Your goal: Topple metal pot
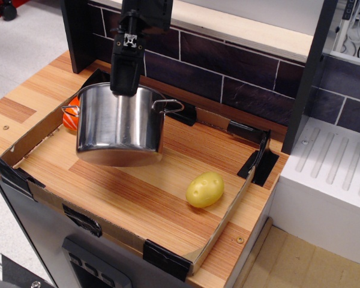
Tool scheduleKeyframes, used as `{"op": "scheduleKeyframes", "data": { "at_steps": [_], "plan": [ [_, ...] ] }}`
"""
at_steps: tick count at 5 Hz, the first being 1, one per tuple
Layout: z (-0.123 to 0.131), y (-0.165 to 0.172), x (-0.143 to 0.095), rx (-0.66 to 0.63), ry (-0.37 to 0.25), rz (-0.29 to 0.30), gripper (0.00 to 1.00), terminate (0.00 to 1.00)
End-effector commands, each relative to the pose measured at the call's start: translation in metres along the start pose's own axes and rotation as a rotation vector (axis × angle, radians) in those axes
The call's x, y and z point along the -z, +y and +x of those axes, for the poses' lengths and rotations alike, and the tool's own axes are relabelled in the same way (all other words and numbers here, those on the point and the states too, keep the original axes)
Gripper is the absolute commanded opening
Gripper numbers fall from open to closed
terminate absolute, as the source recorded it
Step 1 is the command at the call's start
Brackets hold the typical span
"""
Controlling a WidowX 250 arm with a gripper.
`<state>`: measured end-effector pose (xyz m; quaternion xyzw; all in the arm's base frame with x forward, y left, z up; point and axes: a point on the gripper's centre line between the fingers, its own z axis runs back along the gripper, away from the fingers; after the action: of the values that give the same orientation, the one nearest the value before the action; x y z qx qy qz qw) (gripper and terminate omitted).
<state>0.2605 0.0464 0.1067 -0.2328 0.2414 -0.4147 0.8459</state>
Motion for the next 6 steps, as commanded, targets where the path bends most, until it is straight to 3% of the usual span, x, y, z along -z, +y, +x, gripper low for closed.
{"op": "scheduleKeyframes", "data": {
  "at_steps": [1,2,3,4,5,6],
  "plan": [
    [0.002,0.031,-0.022,-0.076,-0.039,0.065,0.0,0.0],
    [0.008,0.038,-0.025,-0.074,-0.043,0.069,0.0,0.0],
    [0.012,0.044,-0.028,-0.069,-0.064,0.139,1.0,0.0],
    [0.014,0.045,-0.031,-0.037,-0.084,0.294,1.0,0.0],
    [0.013,0.039,-0.032,0.051,-0.105,0.586,1.0,0.0],
    [0.009,0.032,-0.028,0.137,-0.195,0.823,1.0,0.0]
  ]
}}
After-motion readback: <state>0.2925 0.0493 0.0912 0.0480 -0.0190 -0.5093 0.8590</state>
